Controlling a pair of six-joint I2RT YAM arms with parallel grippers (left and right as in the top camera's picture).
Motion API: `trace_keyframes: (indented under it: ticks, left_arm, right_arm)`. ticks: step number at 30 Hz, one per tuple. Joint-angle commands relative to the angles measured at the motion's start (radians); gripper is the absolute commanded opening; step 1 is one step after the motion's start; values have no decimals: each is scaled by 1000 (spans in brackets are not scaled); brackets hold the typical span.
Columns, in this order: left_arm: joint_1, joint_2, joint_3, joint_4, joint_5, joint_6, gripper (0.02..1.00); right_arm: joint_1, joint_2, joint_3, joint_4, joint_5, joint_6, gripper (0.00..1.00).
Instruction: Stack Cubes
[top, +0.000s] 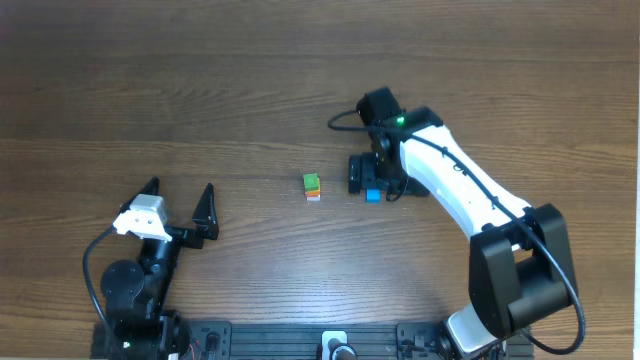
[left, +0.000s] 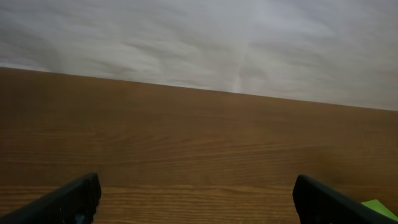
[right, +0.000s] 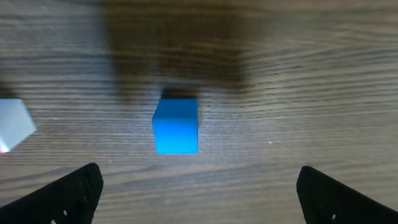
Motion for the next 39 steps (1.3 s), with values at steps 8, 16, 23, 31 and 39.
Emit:
trace_keyframes:
  ticks: [8,16,23,31,39]
  left_arm:
    - [-5,-7,-10,4,9,14,1000]
    - [-5,-7,-10,4,9,14,998]
    - [-5,-7,-10,4,9,14,1000]
    - [-5,-7,-10,4,9,14,998]
    - [-5,-7,-10,4,9,14,998]
  right_arm:
    - [29,-21,-49,76,-24,-14,932]
    - [45,43,-49,118,-21,-3,906]
    - [45,77,-49,130,-21,-3,838]
    - [45,92,-51,148,-19,-3,724]
    - [43,92,-75,161,-12,4,658]
